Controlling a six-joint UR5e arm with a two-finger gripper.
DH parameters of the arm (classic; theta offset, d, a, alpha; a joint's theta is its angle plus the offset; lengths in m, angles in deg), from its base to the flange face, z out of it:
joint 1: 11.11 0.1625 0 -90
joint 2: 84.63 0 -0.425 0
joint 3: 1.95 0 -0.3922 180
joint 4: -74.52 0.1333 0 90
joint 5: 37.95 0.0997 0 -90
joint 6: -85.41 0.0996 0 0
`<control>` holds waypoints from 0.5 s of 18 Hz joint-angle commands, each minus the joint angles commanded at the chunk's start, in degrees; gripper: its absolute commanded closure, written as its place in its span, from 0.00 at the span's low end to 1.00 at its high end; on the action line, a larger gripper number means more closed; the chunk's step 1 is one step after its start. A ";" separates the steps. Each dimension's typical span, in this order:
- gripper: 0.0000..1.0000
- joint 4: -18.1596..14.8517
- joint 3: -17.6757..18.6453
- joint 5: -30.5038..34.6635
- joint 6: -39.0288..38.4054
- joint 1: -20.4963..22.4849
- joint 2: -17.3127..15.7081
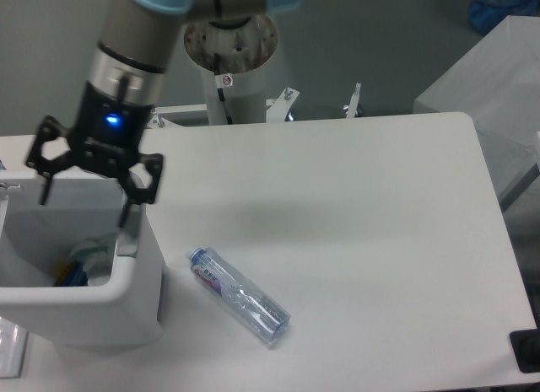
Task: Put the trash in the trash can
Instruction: 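Open the gripper to drop the wrapper into the bin, then move the gripper down to the clear water bottle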
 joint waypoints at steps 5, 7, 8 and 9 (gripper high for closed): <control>0.00 -0.62 2.63 10.87 -3.95 2.57 2.55; 0.00 -0.62 2.99 13.18 -7.12 2.66 4.30; 0.00 -0.62 2.99 13.36 -7.39 2.74 5.79; 0.00 -0.62 2.99 13.36 -7.48 2.74 7.11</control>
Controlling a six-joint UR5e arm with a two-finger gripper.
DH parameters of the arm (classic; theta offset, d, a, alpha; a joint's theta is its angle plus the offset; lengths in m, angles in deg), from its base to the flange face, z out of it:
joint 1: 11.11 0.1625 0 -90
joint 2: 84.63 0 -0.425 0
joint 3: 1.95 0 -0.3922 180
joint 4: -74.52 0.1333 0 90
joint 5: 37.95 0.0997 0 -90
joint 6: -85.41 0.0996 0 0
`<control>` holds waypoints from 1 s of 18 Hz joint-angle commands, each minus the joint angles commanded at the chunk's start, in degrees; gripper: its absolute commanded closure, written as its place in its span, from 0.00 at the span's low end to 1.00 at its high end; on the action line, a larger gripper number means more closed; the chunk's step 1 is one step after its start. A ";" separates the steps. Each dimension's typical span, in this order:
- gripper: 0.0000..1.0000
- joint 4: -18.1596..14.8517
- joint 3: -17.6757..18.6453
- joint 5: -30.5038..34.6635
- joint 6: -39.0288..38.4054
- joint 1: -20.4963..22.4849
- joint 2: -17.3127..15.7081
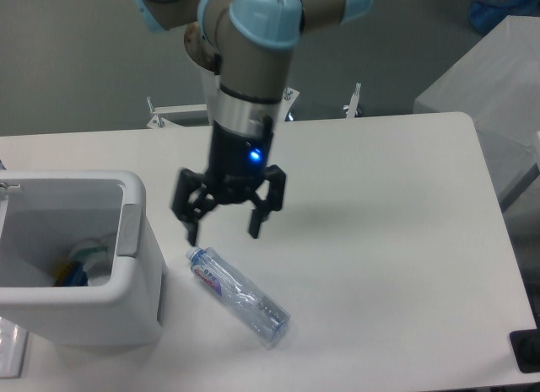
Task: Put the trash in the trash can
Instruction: 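Move the gripper down to the clear water bottle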
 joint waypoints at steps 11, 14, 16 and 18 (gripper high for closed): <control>0.00 0.00 -3.08 5.18 -1.23 0.09 13.10; 0.00 0.09 -4.39 7.20 -0.97 0.00 15.91; 0.00 0.17 -5.71 8.52 -0.62 -0.09 17.58; 0.00 0.18 -6.68 8.88 -0.53 -0.18 18.73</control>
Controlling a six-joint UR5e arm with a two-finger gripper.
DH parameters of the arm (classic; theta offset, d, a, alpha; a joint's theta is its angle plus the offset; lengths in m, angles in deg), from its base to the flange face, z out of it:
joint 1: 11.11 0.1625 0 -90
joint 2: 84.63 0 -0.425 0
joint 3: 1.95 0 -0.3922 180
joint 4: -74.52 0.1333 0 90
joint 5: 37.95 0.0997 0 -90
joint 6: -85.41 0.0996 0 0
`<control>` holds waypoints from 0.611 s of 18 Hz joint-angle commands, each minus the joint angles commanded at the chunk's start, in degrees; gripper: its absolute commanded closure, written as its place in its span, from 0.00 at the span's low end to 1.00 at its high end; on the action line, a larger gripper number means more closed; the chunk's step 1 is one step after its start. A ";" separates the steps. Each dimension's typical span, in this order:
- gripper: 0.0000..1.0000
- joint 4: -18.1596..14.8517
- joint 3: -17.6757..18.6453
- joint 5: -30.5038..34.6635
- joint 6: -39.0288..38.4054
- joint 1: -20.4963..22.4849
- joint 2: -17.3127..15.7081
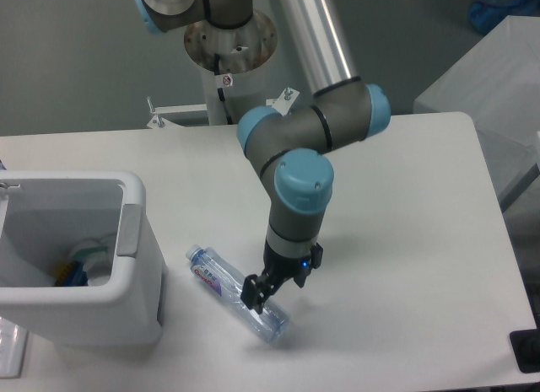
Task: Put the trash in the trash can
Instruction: 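Move the gripper down to the clear water bottle, then adjust the gripper around the bottle's middle and close on it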
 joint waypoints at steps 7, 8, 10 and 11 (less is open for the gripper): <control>0.00 0.09 -3.34 0.09 0.18 -0.87 3.60; 0.00 0.09 -3.52 0.17 0.18 -1.31 4.04; 0.00 0.09 -3.61 0.18 0.18 -1.32 4.75; 0.00 0.09 -3.61 0.18 0.18 -1.32 5.10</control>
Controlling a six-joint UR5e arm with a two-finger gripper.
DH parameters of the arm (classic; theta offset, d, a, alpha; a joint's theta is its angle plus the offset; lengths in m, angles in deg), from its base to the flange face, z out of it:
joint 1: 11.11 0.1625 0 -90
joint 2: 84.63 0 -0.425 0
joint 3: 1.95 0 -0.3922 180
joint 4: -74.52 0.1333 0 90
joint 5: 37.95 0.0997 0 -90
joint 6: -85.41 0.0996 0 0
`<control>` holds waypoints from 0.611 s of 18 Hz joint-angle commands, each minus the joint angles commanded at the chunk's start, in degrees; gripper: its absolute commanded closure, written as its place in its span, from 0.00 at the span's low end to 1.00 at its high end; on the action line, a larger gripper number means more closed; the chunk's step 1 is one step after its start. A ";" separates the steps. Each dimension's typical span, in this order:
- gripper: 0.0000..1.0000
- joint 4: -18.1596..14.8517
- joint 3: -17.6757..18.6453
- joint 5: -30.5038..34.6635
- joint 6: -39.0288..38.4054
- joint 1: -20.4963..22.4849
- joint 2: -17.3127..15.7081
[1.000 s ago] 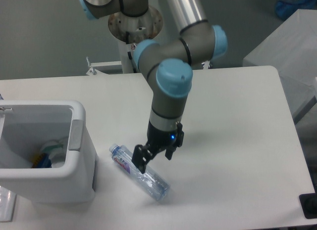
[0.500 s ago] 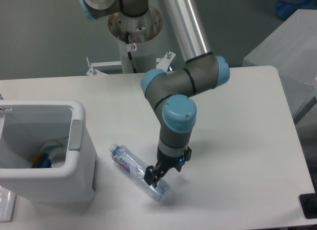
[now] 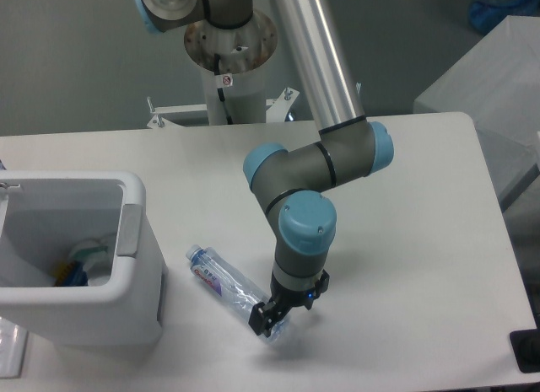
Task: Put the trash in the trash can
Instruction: 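Adjust the gripper around the bottle's middle and close on it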
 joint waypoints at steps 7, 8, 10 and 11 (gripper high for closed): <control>0.00 0.09 0.18 1.84 0.00 -0.97 0.88; 0.00 0.09 0.09 2.02 0.00 -1.23 1.14; 0.00 0.09 0.18 2.02 0.00 -1.41 1.23; 0.00 0.09 0.18 2.11 0.00 -1.41 1.23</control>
